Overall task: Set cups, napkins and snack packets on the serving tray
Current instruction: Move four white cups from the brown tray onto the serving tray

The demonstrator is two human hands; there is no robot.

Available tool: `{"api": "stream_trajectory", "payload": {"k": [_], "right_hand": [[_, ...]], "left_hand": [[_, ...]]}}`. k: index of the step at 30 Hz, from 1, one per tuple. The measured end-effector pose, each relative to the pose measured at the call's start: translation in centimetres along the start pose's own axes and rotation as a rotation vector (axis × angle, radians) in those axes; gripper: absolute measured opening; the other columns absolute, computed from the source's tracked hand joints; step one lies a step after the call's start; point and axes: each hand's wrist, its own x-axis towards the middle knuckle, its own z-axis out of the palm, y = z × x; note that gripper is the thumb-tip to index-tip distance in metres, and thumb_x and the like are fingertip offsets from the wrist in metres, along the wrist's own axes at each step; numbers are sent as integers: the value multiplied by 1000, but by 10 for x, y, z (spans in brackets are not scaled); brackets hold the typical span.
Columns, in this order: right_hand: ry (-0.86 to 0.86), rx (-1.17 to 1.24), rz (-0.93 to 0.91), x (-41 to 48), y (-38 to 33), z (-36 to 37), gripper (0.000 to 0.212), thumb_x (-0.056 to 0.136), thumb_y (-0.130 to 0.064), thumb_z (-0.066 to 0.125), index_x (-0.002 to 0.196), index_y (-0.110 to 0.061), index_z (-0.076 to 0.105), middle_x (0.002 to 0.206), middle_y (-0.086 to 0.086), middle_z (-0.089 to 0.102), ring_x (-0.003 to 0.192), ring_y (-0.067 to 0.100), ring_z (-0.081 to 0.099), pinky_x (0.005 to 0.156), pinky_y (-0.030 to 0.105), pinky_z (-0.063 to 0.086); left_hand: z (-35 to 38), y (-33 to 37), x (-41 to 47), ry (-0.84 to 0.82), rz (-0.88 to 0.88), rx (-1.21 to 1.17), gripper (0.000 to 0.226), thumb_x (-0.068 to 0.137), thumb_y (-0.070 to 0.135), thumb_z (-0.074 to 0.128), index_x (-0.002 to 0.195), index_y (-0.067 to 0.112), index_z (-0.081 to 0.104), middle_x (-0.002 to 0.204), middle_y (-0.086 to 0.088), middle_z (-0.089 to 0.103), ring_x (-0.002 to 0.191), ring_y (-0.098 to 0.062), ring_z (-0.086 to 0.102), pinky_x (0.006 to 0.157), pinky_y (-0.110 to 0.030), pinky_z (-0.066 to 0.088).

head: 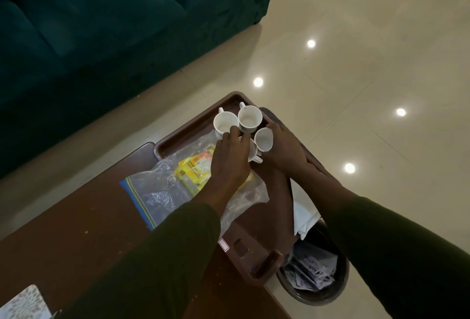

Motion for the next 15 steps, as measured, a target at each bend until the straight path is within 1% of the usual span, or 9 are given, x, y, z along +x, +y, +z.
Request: {"api": "stream_trajectory", "payload": {"k": [2, 4, 5, 7, 10, 13, 15], "right_hand": [[63, 2, 13, -11, 2, -8, 64, 74, -38, 76, 127, -13, 50, 125, 10, 58, 111, 28, 56, 89, 38, 47], [131, 18, 7, -26, -1, -17, 64, 71, -38, 78, 124, -12, 52, 121, 11, 59, 109, 29, 56, 86, 38, 47], [167, 29, 0, -32, -3, -22, 64, 70, -37, 79, 123, -11, 53, 121, 12, 59, 109, 30, 56, 87, 38, 47], [212, 51, -17, -44, -15, -30, 65, 70, -35, 80, 123, -9, 53, 122, 13, 58, 111, 31, 54, 89, 39, 45], [225, 43, -81, -55, -40, -37, 65, 70, -35, 79, 122, -7, 53, 120, 14, 60, 110, 30, 53, 91, 39, 43], [223, 33, -169, -65, -78, -33, 63, 69, -34, 78, 120, -7, 53, 118, 12, 61, 108, 29, 54, 87, 34, 41], [211, 34, -218, -76, -110, -23, 64, 66, -30, 77, 120, -8, 52, 120, 11, 59, 112, 29, 52, 87, 33, 40]], "left_hand": [[-6, 5, -7, 18, 36, -52, 44, 78, 16, 65, 119, 19, 52, 116, -6, 53, 102, -27, 53, 78, -36, 45], [-15, 9, -17, 39, 53, -99, 41, 75, 20, 67, 114, 21, 53, 113, -2, 56, 102, -25, 53, 78, -35, 47], [-20, 11, -21, 47, 62, -117, 42, 74, 22, 67, 114, 21, 54, 113, -2, 56, 103, -25, 53, 79, -36, 48], [-32, 10, -32, 69, 68, -123, 48, 73, 23, 67, 119, 22, 54, 116, -1, 57, 105, -25, 53, 80, -38, 49], [-53, 2, -50, 123, 45, -81, 62, 72, 26, 70, 131, 24, 50, 122, -3, 58, 109, -27, 54, 85, -43, 50], [-77, -23, -80, 187, -14, -106, 70, 69, 29, 74, 134, 25, 47, 126, -3, 56, 113, -27, 54, 89, -43, 50], [-91, -47, -108, 205, -66, -123, 72, 70, 33, 73, 135, 25, 45, 128, -3, 52, 113, -26, 55, 89, -43, 51]]}}
